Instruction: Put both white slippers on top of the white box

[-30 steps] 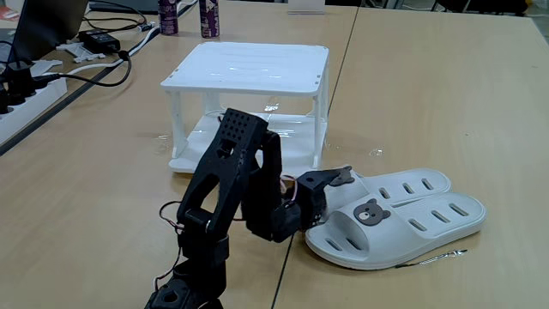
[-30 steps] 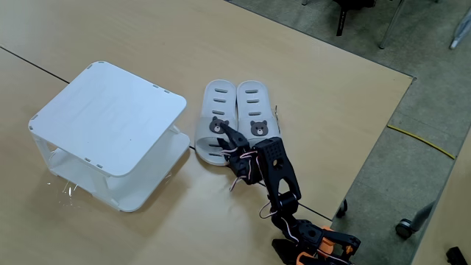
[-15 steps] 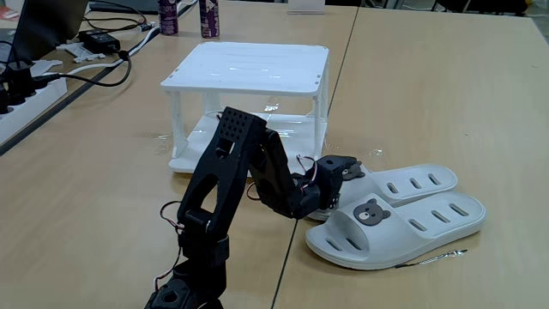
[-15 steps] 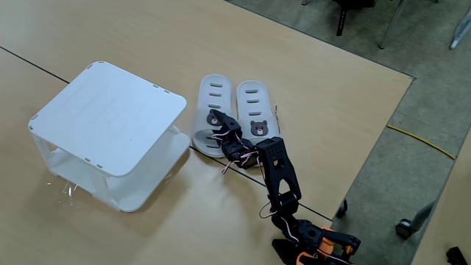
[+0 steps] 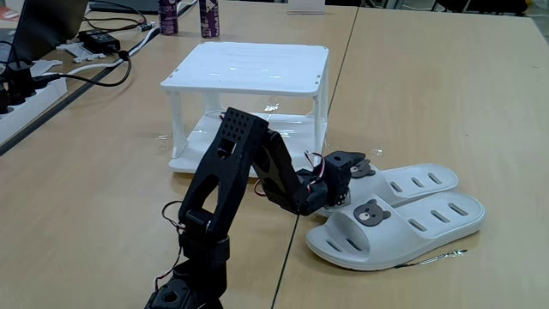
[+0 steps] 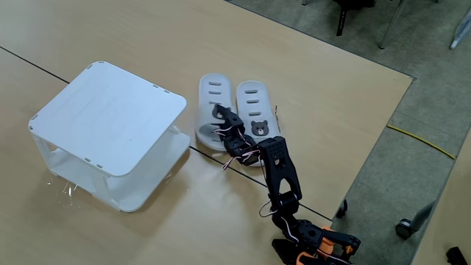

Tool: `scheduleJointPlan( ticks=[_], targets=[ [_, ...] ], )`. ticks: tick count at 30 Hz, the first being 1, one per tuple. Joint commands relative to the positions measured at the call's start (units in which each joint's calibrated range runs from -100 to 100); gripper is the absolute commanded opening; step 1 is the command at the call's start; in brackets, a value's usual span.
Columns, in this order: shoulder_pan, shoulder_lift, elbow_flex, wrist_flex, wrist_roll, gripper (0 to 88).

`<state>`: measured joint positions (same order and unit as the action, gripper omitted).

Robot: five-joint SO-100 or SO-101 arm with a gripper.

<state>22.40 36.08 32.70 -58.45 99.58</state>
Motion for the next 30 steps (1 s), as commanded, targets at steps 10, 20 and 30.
scheduleJointPlan(
  ticks=[10, 20, 30],
  targets=[
    [1.9, -10.6, -9.8, 0.2, 0.4, 0.7],
    [2.8, -37.2, -14.9, 23.4, 0.4, 0.7],
    [2.2, -43.3, -41.8, 58.1, 0.4, 0.7]
  ],
)
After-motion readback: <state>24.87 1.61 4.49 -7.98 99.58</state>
